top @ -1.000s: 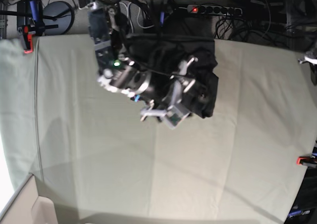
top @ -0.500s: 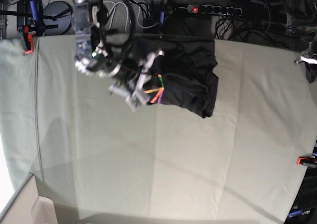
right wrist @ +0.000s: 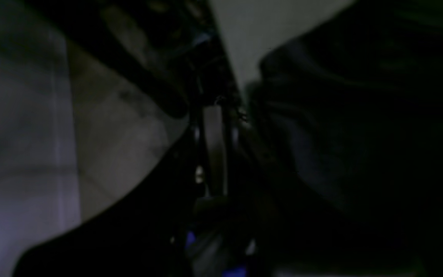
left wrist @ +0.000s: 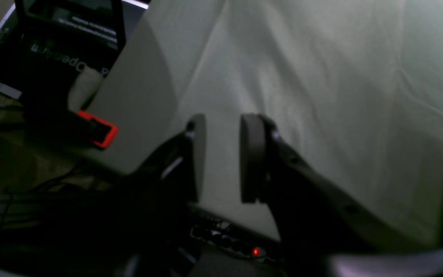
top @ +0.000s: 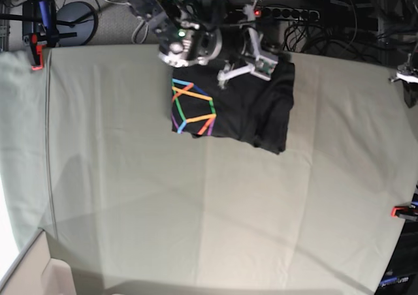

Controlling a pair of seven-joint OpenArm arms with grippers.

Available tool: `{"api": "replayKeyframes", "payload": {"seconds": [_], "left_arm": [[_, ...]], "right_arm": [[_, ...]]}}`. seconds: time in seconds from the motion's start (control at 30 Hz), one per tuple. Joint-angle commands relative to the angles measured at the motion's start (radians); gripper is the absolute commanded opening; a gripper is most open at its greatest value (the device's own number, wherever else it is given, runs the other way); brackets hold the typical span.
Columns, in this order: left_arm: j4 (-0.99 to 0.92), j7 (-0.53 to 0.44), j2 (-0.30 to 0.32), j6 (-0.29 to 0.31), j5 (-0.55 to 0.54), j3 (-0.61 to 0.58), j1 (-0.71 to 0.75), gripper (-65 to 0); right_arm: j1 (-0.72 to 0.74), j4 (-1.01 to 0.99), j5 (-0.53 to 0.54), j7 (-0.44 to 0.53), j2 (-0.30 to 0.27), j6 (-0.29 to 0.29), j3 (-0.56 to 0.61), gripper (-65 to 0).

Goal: Layout the t-shirt on the table in an organized manner, then fold the t-shirt properly

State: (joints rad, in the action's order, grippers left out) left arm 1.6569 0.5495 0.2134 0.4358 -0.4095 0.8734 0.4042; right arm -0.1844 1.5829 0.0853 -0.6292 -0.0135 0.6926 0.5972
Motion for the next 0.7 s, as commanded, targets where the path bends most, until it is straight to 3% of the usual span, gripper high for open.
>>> {"api": "replayKeyframes", "payload": {"seconds": [0.0,0.2,0.27,0.33,0.47,0.67], "left_arm": [[0.019,-0.022,0.016,0.004,-0.016,0.008,0.003,-50.2],[0.070,-0.003,-0.030,0.005,-0.085,-0.004,0.000,-49.8],[0.108,0.056,-0.045,0.005,-0.127,-0.041,-0.006,-45.1],[0.139,0.116,-0.058,0.005,-0.168,-0.090,-0.014,-35.8],[0.128,0.160,-0.101,0.005,-0.216,-0.219,-0.058,-20.7],[0.045,0.159,-0.190,-0.004,-0.207,-0.375,-0.110,-16.2]], "right_arm": [[0.007,0.041,0.018,0.024,-0.003,0.006,-0.006,-65.0],[-0.045,0.159,0.020,0.024,-0.062,0.006,-0.158,-65.0],[-0.068,0.190,0.020,0.022,-0.079,0.006,-0.217,-65.0],[-0.093,0.225,0.020,0.022,-0.107,0.006,-0.273,-63.1],[-0.146,0.253,0.015,0.022,-0.119,0.006,-0.411,-50.4],[-0.198,0.253,0.021,0.022,-0.115,0.006,-0.627,-32.4]]}}
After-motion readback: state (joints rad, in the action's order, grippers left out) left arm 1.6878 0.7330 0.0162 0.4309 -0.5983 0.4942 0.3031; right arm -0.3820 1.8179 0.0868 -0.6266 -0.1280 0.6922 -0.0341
